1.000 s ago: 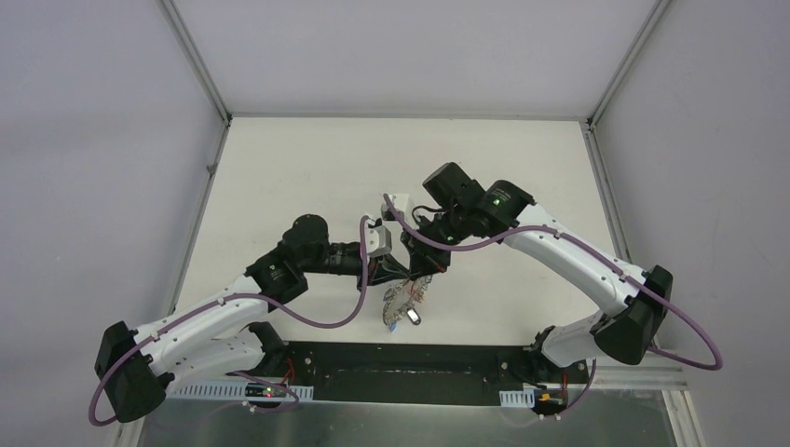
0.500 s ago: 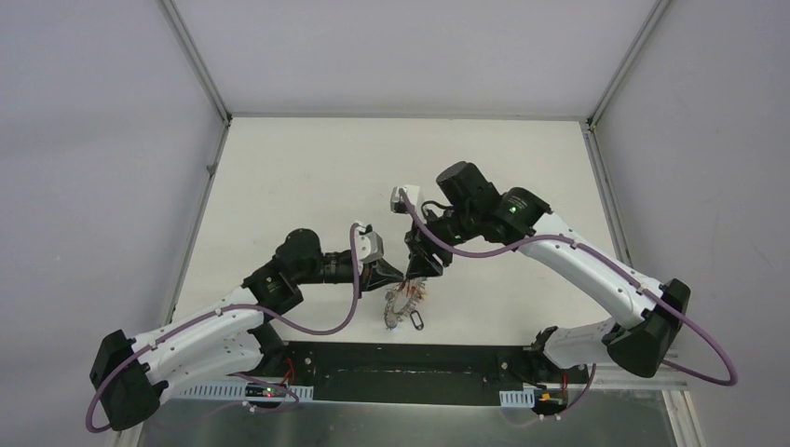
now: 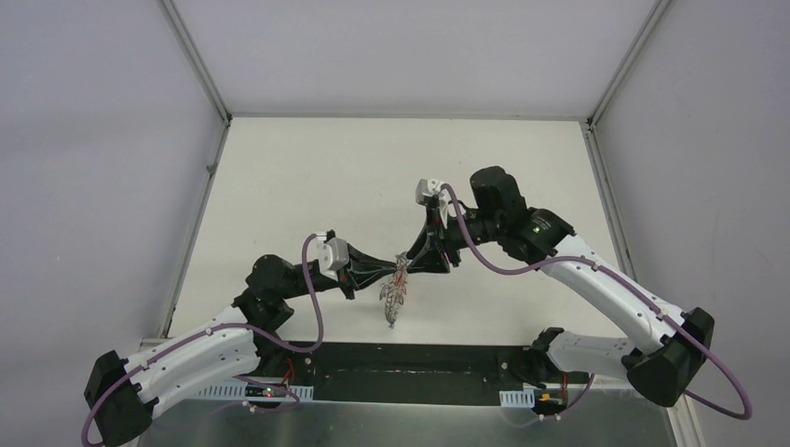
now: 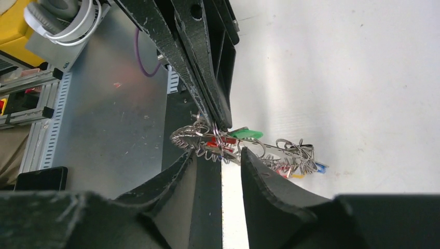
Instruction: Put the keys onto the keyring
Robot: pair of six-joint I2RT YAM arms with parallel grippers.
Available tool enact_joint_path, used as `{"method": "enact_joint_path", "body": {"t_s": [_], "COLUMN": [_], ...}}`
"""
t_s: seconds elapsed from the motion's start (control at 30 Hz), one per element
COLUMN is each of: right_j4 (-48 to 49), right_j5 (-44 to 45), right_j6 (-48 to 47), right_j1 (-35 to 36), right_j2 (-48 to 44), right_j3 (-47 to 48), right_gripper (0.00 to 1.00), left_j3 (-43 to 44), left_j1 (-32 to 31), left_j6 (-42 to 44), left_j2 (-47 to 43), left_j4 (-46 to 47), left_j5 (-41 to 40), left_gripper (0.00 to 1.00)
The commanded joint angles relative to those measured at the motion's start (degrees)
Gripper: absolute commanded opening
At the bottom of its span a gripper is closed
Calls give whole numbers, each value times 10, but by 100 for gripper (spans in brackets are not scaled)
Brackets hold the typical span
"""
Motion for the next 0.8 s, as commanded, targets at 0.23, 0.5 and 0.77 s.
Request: {"method": "enact_joint_path", "body": {"t_s": [0.23,0.5,0.77], "right_j4": [128,116,105], "right_j5": [-78,-71,-81], "right_j6": [31,25,16], "right_j1": [-11,-14,-15], "right_j2": [-25,-26,-22], "right_j3": [-25,-36,-37], "right_gripper": [23,10,8], "left_j3": [11,17,21], "left_j1": [-6,-5,-6], "left_j6": [-12,-5,-4], "left_j2": [-3,-5,-2], "left_j4": [118,109,106], "left_j5": [22,22,23], "left_gripper": [0,0,0]}}
